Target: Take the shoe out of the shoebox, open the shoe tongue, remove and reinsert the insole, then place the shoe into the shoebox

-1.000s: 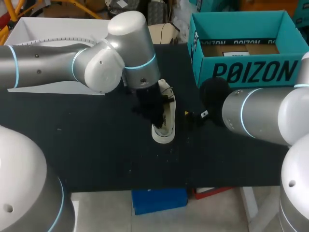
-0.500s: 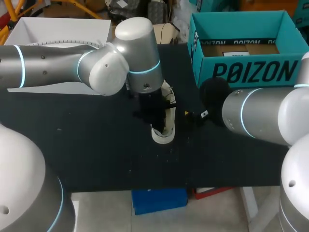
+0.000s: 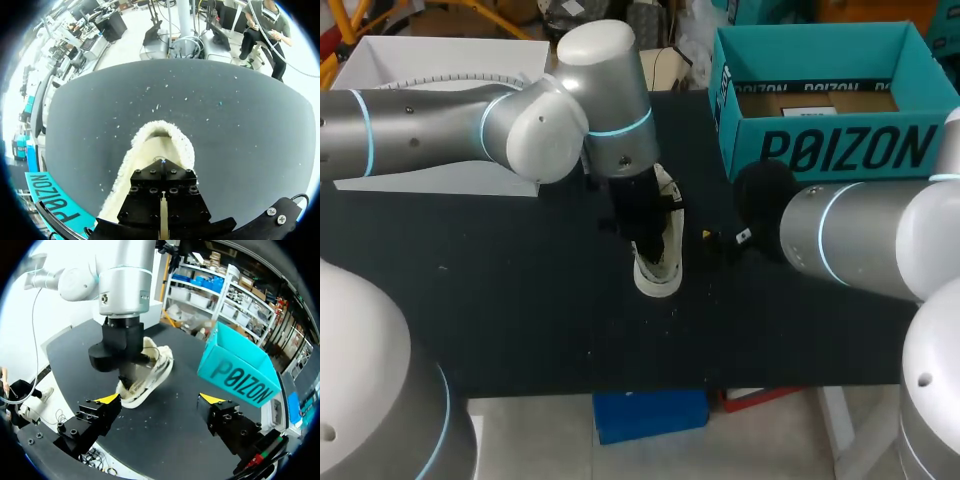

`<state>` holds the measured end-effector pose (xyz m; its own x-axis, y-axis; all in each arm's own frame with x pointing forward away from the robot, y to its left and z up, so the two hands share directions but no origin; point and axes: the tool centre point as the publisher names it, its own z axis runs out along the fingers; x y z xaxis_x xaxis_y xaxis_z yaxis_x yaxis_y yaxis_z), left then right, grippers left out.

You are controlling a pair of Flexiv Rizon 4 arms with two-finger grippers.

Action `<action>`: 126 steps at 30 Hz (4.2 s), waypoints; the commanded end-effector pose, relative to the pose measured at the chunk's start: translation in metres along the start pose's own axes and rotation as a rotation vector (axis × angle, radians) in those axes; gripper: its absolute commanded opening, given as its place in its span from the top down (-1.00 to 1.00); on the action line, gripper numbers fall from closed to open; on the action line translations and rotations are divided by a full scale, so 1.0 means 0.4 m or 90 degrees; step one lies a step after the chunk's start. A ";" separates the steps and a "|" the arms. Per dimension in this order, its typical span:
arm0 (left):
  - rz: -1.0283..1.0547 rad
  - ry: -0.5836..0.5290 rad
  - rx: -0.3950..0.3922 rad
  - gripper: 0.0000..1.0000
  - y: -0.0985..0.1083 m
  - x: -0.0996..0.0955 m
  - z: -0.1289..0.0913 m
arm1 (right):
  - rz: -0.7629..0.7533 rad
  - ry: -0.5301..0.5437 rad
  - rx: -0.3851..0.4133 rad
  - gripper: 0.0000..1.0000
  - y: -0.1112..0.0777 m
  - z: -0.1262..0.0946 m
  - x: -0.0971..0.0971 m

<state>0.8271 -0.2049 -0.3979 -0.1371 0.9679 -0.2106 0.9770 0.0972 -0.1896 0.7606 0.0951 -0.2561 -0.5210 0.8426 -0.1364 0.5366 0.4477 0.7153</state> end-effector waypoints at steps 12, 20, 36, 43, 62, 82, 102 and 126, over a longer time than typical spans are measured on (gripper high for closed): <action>-0.100 -0.207 -0.041 1.00 0.108 0.123 -0.379 | 0.001 0.000 -0.001 -1.00 -0.002 0.002 0.001; -0.148 -0.229 -0.066 1.00 0.217 0.122 -0.407 | 0.001 0.000 -0.001 -1.00 -0.002 0.002 0.001; -0.156 -0.193 -0.053 1.00 0.339 0.018 -0.311 | 0.001 0.000 -0.001 -1.00 -0.002 0.002 0.001; -0.150 -0.189 -0.017 1.00 0.261 0.013 -0.264 | 0.001 0.000 -0.001 -1.00 -0.002 0.002 0.001; -0.127 -0.199 0.036 1.00 0.108 0.038 -0.238 | 0.001 0.000 -0.001 -1.00 -0.002 0.002 0.001; -0.146 -0.177 -0.077 1.00 0.276 0.012 -0.237 | 0.001 0.000 -0.001 -1.00 -0.002 0.002 0.001; -0.123 -0.145 -0.030 1.00 0.157 0.040 -0.162 | 0.001 0.000 -0.001 -1.00 -0.002 0.002 0.001; -0.066 -0.194 -0.085 1.00 0.190 -0.007 -0.332 | 0.001 0.000 -0.001 -1.00 -0.002 0.002 0.001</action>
<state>0.9160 -0.1659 -0.2800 -0.2563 0.8392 -0.4796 0.9661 0.2375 -0.1008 0.7605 0.0949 -0.2560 -0.5212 0.8425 -0.1364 0.5366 0.4477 0.7153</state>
